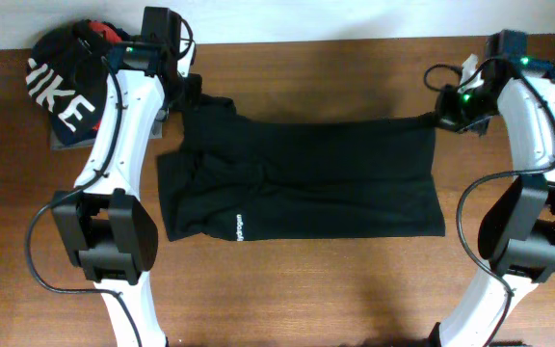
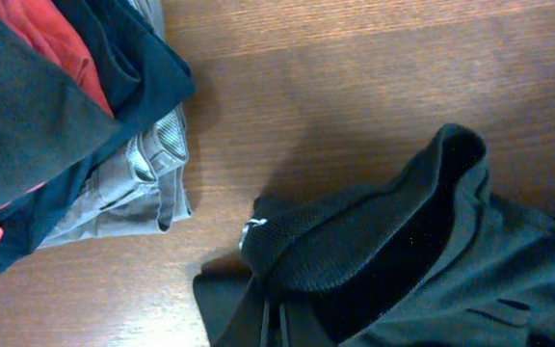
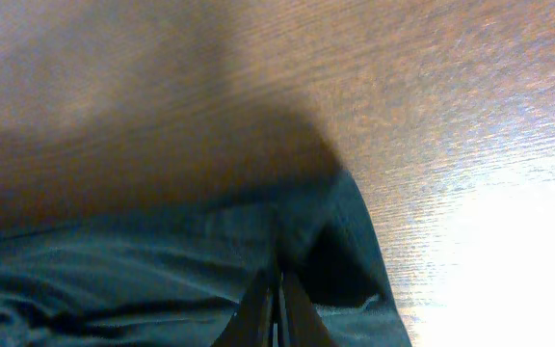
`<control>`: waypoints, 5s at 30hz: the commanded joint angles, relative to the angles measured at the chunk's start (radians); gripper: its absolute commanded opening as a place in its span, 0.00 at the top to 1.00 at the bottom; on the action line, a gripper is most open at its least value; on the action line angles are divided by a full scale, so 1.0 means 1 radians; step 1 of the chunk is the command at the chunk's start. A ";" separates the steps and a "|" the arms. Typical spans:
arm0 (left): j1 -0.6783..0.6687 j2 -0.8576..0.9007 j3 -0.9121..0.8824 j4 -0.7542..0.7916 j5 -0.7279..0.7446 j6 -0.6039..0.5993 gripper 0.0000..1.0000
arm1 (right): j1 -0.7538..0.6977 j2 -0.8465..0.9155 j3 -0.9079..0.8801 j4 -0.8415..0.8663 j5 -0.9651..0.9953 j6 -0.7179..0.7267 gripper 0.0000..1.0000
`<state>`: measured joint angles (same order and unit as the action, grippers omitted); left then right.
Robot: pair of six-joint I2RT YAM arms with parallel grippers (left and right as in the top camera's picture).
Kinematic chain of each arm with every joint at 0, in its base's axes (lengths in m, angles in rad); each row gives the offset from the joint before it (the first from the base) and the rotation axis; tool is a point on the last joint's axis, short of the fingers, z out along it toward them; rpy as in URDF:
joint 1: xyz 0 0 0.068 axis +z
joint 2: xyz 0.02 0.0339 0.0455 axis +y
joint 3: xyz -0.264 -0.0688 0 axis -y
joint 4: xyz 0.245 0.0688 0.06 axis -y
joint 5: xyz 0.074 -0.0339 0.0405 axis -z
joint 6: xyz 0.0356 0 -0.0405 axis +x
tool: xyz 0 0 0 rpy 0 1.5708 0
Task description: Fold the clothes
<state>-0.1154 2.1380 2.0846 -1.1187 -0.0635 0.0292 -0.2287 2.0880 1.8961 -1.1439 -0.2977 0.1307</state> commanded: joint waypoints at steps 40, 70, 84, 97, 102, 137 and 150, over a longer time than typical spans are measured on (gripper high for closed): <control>0.007 -0.090 0.074 -0.564 0.023 -0.060 0.99 | -0.080 -0.086 0.062 -0.440 0.042 -0.003 0.96; 0.007 -0.090 -0.168 -0.570 0.068 -0.060 0.99 | -0.072 -0.138 -0.120 -0.467 0.152 0.005 0.96; 0.007 -0.090 -0.323 -0.566 0.058 -0.059 0.99 | -0.072 -0.137 -0.120 -0.432 0.153 0.020 0.96; 0.007 -0.090 -0.323 -0.570 0.041 -0.059 0.91 | -0.072 -0.137 -0.120 -0.507 0.232 0.019 0.90; 0.007 -0.090 -0.323 -0.570 0.041 -0.058 0.78 | -0.072 -0.137 -0.120 -0.522 0.232 0.014 0.69; -0.122 -0.089 -0.380 -0.153 0.142 0.021 0.50 | 0.130 -0.135 -0.182 -0.347 0.155 -0.048 0.59; -0.084 -0.089 -0.521 -0.085 0.142 0.024 0.87 | 0.130 -0.135 -0.390 -0.178 0.122 -0.043 0.96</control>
<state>-0.2176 2.0754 1.5772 -1.2072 0.0849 0.0456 -0.1036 1.9717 1.5726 -1.3708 -0.1619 0.0826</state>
